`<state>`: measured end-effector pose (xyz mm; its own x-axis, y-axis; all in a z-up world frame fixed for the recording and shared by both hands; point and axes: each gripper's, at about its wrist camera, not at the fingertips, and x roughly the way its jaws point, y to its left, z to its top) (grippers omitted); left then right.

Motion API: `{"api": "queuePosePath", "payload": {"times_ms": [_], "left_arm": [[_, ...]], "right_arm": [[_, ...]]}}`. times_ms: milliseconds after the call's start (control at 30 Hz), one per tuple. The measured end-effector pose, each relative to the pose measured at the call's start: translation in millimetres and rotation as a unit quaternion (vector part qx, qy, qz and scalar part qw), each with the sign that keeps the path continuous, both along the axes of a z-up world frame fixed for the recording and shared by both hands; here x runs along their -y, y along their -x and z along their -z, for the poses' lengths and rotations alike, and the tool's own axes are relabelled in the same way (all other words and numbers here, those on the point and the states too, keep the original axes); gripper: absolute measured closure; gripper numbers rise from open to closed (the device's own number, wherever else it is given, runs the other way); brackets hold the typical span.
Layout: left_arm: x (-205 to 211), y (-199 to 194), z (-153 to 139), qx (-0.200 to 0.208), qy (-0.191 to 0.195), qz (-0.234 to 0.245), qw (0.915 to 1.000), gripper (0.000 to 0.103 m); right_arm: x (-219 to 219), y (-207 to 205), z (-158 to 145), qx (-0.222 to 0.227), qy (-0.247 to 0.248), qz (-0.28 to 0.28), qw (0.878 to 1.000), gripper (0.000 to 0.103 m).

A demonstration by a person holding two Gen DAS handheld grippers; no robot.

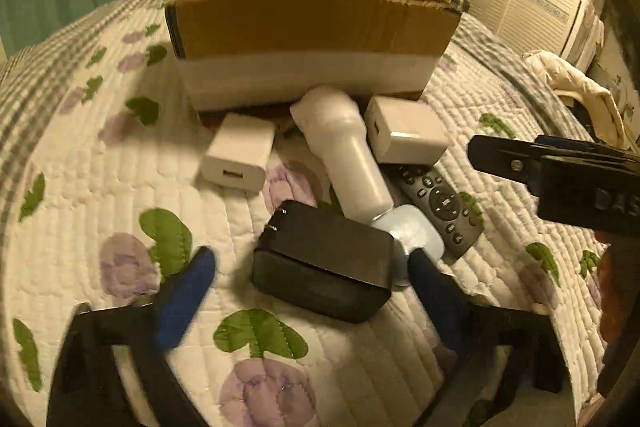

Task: Organize rigid objects
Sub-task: 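Grasp the black charger block with the left tool while the right tool grasps the light blue egg case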

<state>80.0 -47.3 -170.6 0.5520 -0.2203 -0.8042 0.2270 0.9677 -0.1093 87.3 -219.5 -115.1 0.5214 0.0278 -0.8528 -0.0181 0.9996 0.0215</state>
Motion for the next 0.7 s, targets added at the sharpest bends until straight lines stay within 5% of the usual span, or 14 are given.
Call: {"api": "queuePosePath", "payload": {"times_ms": [233,500,700], "left_arm": [[4.8,4.7,-2.3,0.016,-0.003,0.009,0.9998,0.029],[-36.8,-1.7,-25.3,0.048,-0.041,-0.045,0.9970,0.030],[-59.5,-3.6,-31.3,0.056,-0.060,-0.070,0.9941,0.030]], "right_arm": [[-5.5,2.6,5.2,-0.007,0.020,-0.012,1.000,0.005],[-11.9,6.2,10.5,-0.019,-0.004,-0.024,1.000,0.006],[-48.5,14.6,17.7,-0.044,-0.035,-0.099,0.993,0.027]]}}
